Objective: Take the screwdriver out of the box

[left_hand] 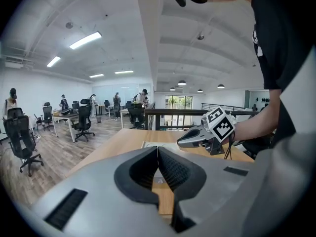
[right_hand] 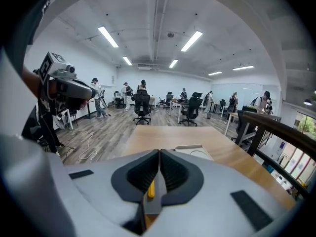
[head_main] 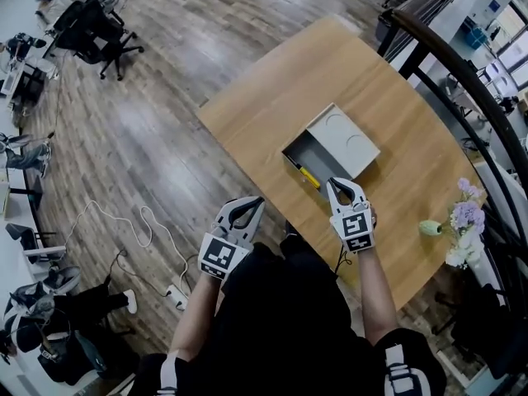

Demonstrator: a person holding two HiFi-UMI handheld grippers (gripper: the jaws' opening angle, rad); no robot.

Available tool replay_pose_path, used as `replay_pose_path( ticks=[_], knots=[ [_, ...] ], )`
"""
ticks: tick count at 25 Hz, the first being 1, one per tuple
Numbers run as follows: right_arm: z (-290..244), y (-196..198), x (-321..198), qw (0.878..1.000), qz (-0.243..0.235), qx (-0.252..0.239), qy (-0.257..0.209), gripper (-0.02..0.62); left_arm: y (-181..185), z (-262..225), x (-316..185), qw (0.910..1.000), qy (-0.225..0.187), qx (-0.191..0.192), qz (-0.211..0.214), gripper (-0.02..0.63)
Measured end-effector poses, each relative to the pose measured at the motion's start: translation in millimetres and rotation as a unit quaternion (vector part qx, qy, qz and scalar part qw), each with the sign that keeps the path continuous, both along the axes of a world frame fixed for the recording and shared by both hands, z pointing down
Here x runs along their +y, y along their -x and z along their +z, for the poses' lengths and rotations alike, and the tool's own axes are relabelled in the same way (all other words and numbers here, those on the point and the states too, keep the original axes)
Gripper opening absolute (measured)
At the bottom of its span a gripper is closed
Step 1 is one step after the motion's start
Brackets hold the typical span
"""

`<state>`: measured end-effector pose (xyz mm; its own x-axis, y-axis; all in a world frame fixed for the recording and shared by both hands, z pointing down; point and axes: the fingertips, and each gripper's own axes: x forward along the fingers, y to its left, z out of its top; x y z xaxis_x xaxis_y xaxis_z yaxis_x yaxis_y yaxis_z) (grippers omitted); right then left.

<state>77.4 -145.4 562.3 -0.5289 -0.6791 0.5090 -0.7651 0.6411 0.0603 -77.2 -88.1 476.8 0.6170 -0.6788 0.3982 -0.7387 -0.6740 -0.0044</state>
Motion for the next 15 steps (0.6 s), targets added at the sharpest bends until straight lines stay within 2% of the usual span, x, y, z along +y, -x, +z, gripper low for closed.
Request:
replay_pose_path(
  ticks=[9, 15],
  knots=[
    [43.3, -5.8, 2.4, 0.998, -0.030, 0.007, 0.047, 0.028, -10.2, 8.1, -1.2, 0.9995, 0.011, -0.029, 0.003, 0.023],
    [63.5, -4.6, -2.9, 0.997, -0.037, 0.025, 0.060, 0.028, -23.2, 15.7, -12.1, 0.9984, 0.017, -0.033, 0.041, 0.023]
  ],
)
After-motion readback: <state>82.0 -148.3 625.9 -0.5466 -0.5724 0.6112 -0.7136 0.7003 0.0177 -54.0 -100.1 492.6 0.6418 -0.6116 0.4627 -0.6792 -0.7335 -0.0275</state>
